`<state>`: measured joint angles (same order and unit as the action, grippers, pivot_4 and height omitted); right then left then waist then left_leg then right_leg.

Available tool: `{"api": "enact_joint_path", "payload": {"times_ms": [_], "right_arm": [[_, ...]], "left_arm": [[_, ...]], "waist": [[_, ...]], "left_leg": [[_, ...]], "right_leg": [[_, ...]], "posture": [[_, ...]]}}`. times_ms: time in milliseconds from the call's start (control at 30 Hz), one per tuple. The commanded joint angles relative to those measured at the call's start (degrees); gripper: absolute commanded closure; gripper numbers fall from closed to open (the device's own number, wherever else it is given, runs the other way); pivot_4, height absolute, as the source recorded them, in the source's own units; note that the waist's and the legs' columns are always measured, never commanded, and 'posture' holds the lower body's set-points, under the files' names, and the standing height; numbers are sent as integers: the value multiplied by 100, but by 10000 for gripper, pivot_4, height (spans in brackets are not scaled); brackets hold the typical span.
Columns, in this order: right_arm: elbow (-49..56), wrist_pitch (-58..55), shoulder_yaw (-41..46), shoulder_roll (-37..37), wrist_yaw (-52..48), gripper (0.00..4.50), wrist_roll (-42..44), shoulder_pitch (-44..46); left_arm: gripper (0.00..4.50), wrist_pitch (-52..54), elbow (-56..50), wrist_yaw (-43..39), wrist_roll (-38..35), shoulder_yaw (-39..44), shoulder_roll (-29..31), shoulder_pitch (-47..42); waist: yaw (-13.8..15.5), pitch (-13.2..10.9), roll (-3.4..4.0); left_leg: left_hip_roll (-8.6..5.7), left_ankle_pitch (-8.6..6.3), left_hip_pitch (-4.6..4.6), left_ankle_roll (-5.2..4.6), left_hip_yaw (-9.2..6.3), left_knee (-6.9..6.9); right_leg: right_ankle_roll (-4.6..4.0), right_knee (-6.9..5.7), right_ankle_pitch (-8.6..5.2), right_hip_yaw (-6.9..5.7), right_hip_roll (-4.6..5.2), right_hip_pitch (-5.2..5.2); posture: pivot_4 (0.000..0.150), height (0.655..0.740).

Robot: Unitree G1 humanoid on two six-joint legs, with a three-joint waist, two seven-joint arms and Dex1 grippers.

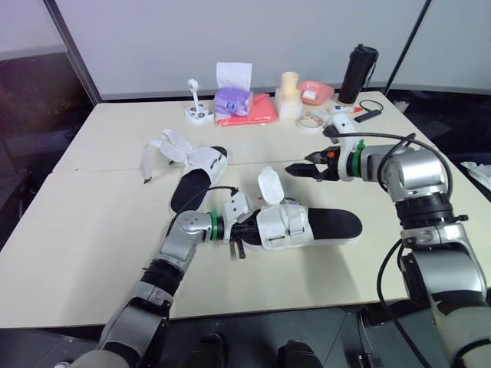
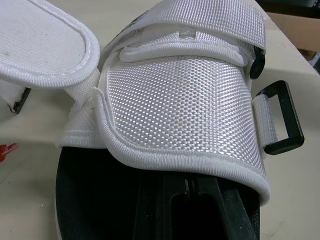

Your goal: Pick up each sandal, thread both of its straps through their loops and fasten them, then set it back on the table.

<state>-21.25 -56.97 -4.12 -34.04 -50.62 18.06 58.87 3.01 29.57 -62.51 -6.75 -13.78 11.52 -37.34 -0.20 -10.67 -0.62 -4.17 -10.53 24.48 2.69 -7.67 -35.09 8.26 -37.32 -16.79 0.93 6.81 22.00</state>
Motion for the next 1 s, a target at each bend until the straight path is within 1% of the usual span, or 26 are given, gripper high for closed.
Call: {"api": "enact_joint_path", "payload": {"times_ms": [33, 233, 400, 633, 833, 1000], "right_arm": [[466, -296, 58, 49, -76, 677, 236, -88], [920, -586, -49, 227, -87, 677, 457, -427], [727, -435, -265, 474, -121, 677, 406, -445], [-302, 19, -400, 1048, -271, 677, 312, 24], [-1725, 584, -86, 1506, -397, 677, 328, 712], [-2356, 859, 127, 1648, -454, 677, 326, 1110]], "left_arm": [[45000, 82, 144, 63, 148, -139, -7, 110], [45000, 78, 143, 63, 150, -140, -3, 99], [45000, 86, 135, 52, 150, -147, 14, 103], [45000, 88, 147, 72, 153, -151, -3, 84], [45000, 97, 126, 136, 147, -109, 3, 68], [45000, 108, 93, 181, 134, -71, 27, 81]], "waist": [[-1, 0, 0], [-7, 0, 0], [-29, 0, 0], [-37, 0, 0], [-36, 0, 1], [-40, 0, 1]], "left_leg": [[0, 0, 0, 0, 0, 0], [0, 0, 0, 0, -1, -1], [-1, 0, 0, 0, -2, -1], [-1, 1, 0, 0, -1, -2], [-3, 1, -1, 2, -3, -3], [-4, 2, -1, 2, -2, -2]], "right_leg": [[0, 0, 0, -1, 0, 0], [0, -1, 0, -1, 0, 0], [0, -1, 0, -1, 0, 0], [0, -6, 0, -1, 0, 1], [0, -9, 0, -1, 0, 2], [0, -10, 0, -1, 0, 4]], "posture": [[1500, 7400], [1500, 7400], [1500, 7400], [1500, 7400], [1500, 7400], [1500, 7400]]}}
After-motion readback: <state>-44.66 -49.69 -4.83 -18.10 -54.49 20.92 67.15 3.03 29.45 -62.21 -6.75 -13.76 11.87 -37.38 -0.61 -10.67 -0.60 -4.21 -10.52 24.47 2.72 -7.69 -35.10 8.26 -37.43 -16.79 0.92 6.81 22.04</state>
